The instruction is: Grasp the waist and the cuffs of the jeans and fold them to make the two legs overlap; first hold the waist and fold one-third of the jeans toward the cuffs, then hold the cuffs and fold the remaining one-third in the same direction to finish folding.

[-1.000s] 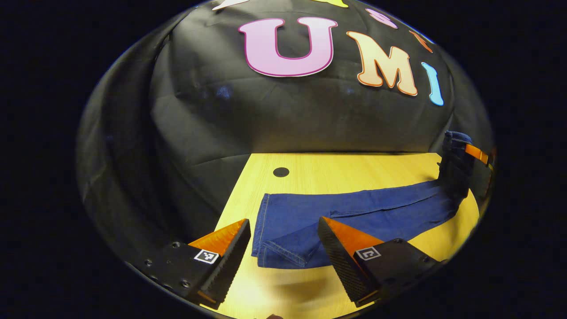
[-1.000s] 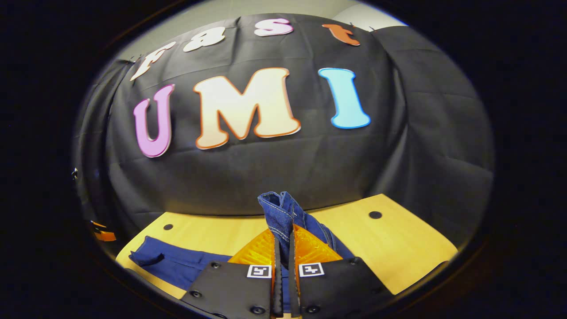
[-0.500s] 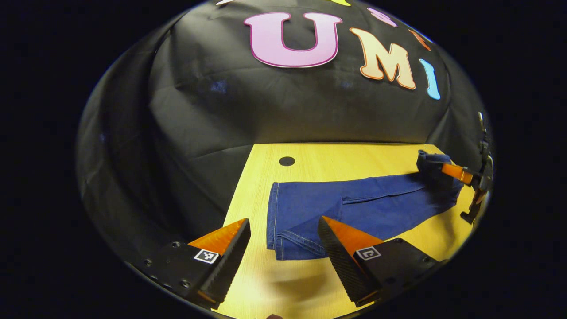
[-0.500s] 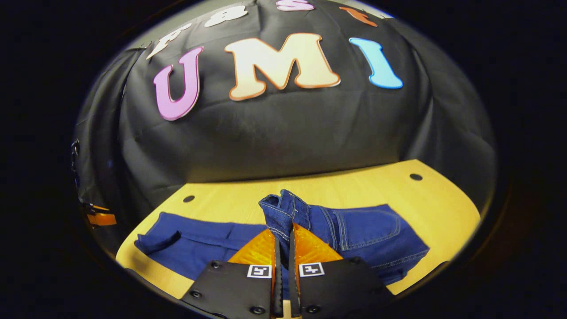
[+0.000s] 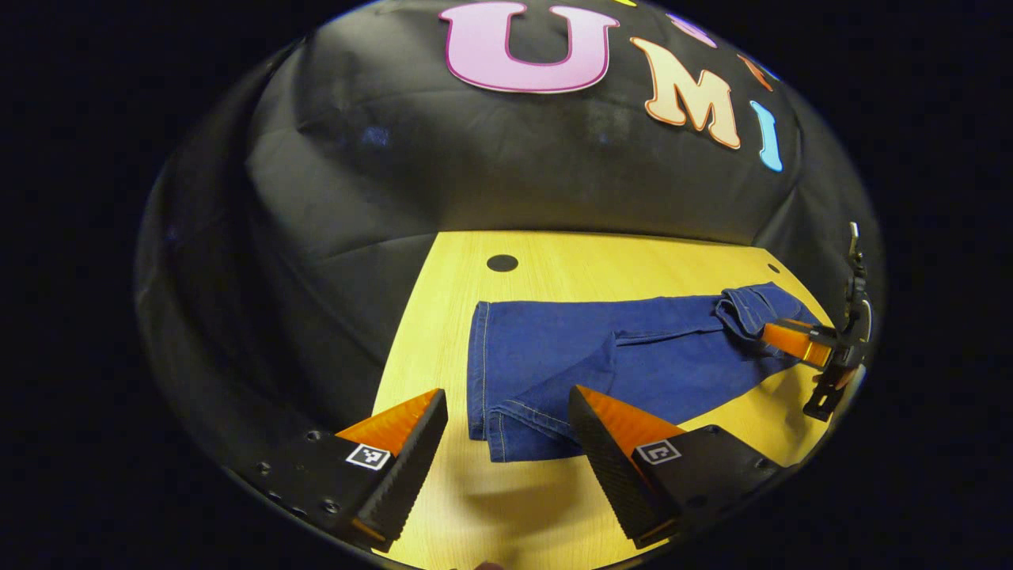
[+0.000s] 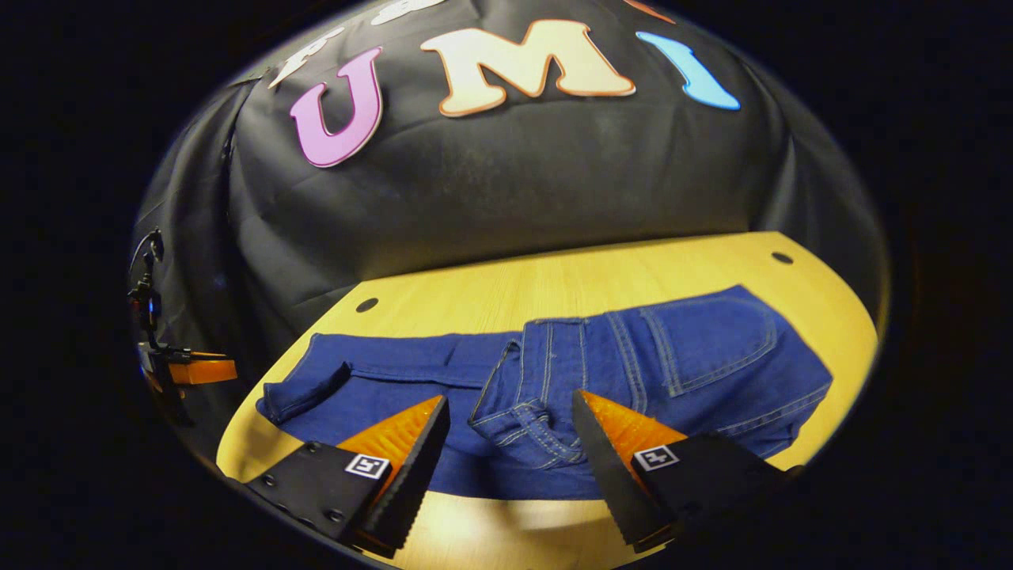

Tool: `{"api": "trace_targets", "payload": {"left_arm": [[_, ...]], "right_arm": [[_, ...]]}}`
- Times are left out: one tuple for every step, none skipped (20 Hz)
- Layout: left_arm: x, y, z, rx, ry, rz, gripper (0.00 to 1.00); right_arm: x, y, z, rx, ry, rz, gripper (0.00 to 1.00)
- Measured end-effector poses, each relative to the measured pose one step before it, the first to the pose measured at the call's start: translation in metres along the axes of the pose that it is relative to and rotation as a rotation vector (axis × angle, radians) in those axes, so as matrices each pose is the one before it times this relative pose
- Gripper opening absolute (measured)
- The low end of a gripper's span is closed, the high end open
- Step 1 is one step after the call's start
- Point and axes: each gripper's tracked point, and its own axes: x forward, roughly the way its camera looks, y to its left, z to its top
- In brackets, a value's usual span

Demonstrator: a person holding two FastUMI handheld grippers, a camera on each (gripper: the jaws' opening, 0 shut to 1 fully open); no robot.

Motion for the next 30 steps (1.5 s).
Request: {"api": "trace_targets", "payload": {"left_arm": [[0.0079, -0.00067, -0.00266, -0.01282, 0.01142, -0.01224, 0.96], [0.00962, -0.00078, -0.00335, -0.0098, 0.0183, -0.00996, 0.96], [0.00759, 0.00175, -0.00629, -0.00878, 0.0211, -0.00404, 0.96], [0.00743, 0.00046, -0.00549, -0.01052, 0.02165, -0.00993, 0.96], [0.00695, 0.0026, -0.00442, -0.00859, 0.01715, -0.00083, 0.96], [0.00724, 0.0033, -0.00587, -0.00801, 0.02208, 0.00167, 0.95], [0.00698, 0.00398, -0.00479, -0.00819, 0.01778, 0.00348, 0.95], [0.00565, 0.00146, -0.00494, -0.01259, 0.02154, -0.00221, 0.95], [0.00429, -0.00028, -0.00446, -0.01428, 0.01966, -0.00791, 0.95], [0.0031, 0.00078, -0.00637, -0.01572, 0.02712, 0.00149, 0.95], [0.00088, 0.00073, 0.00029, -0.00171, 0.00621, 0.00501, 0.95], [0.0002, -0.00245, 0.00321, 0.00596, -0.01427, -0.01112, 0.96], [-0.00194, -0.00065, -0.00303, 0.00299, 0.01666, 0.0036, 0.95], [0.00225, -0.00092, -0.00161, 0.01009, 0.01544, -0.00273, 0.93], [0.00188, -0.00296, -0.00138, 0.01284, 0.00697, -0.0068, 0.89], [0.00116, -0.00212, -0.00186, 0.01289, 0.01679, -0.00466, 0.71], [0.00145, -0.00711, -0.00119, 0.00675, 0.00709, -0.02486, 0.7], [-0.00215, -0.01218, 0.00216, -0.02072, -0.00273, -0.03474, 0.52], [-0.00202, -0.00289, 0.00155, -0.01813, -0.00102, 0.01213, 0.33], [0.00075, 0.00233, -0.00058, -0.00472, -0.00663, 0.00037, 0.15], [-0.00038, 0.00039, 0.00127, -0.0145, 0.00057, 0.00776, 0.12], [0.00001, -0.00083, 0.00205, -0.0243, -0.00286, 0.00345, 0.05], [-0.00119, -0.00228, 0.00005, -0.02818, 0.00748, 0.00673, 0.01], [-0.00246, -0.0026, 0.00177, -0.01135, -0.00743, 0.00551, 0.0], [-0.0052, -0.00519, 0.00478, -0.00341, -0.01279, 0.00211, 0.0], [-0.00809, -0.00553, 0.00635, 0.00233, -0.02847, 0.00136, 0.0], [-0.00905, -0.0081, 0.00573, -0.00409, -0.01746, -0.00539, 0.0], [-0.00843, -0.00886, 0.00602, -0.00746, -0.01638, -0.0078, 0.0], [-0.00846, -0.01259, 0.00566, -0.01016, -0.01465, -0.01411, 0.0], [-0.00467, -0.01371, 0.01065, -0.006, -0.02784, -0.01368, 0.0]], "right_arm": [[-0.0099, -0.00208, 0.00687, -0.0075, -0.01472, -0.00733, 0.98], [-0.00705, -0.00355, 0.00758, -0.0099, -0.00979, -0.00809, 0.98], [-0.00675, -0.00326, 0.00709, -0.00877, -0.01032, -0.00679, 0.98], [-0.00603, -0.00441, 0.00592, -0.00753, -0.00905, -0.01378, 0.98], [-0.00516, -0.00615, 0.00646, -0.00376, -0.00853, -0.0149, 0.98], [-0.00477, -0.00604, 0.00565, -0.00015, -0.01041, -0.01553, 0.98], [-0.00464, -0.00623, 0.00683, 0.00396, -0.01267, -0.01157, 0.98], [-0.00357, -0.00487, 0.00472, 0.00394, -0.00978, -0.01163, 0.98], [-0.00278, -0.00592, 0.00389, 0.00273, -0.00691, -0.01257, 0.98], [-0.00226, -0.00511, 0.00156, 0.00093, -0.00339, -0.01008, 0.98], [-0.00184, -0.0056, 0.00164, -0.00079, -0.00052, -0.00905, 0.93], [-0.00174, -0.00532, -0.00059, -0.00246, 0.00165, -0.00995, 0.98], [-0.0006, -0.00397, -0.00095, -0.00068, 0.00058, -0.00644, 0.98], [-0.00081, -0.00223, -0.00166, 0.00199, 0.00324, -0.00327, 0.98], [-0.00012, -0.00188, -0.00105, 0.00041, 0.00245, 0.0003, 0.98], [0.00024, -0.00119, -0.0009, -0.00016, 0.00009, -0.00016, 0.98], [-0.00036, 0.00003, 0.00008, -0.00039, -0.0006, 0.00459, 0.98], [-0.00083, 0.00109, -0.00031, -0.0021, -0.00184, 0.00832, 0.98], [-0.00071, -0.0001, 0.00063, -0.00718, -0.0043, 0.00638, 0.98], [-0.00052, -0.00108, 0.00155, -0.00878, -0.00727, 0.00415, 0.93], [-0.00208, -0.00206, 0.00261, -0.00323, -0.00699, 0.00617, 0.98], [-0.00311, -0.00207, 0.00153, -0.00356, -0.00588, 0.00936, 0.98], [-0.00269, -0.00444, 0.00433, -0.00709, -0.01037, 0.00131, 0.98], [-0.00304, -0.00757, 0.00286, -0.00752, -0.01052, -0.00022, 0.98], [-0.0033, -0.00684, 0.00275, -0.00344, -0.00235, 0.00184, 0.98], [-0.00348, -0.00532, 0.00204, 0.002, 0.0019, 0.00647, 0.98], [-0.00408, -0.00662, 0.00379, 0.00254, -0.00197, 0.00472, 0.98], [-0.0036, -0.00691, 0.00421, 0.00507, -0.00451, 0.00126, 0.98], [-0.00284, -0.00679, 0.00472, 0.00822, -0.00435, 0.00265, 0.98], [-0.00371, -0.00508, 0.00375, 0.00477, -0.00436, 0.00477, 0.98]]}}
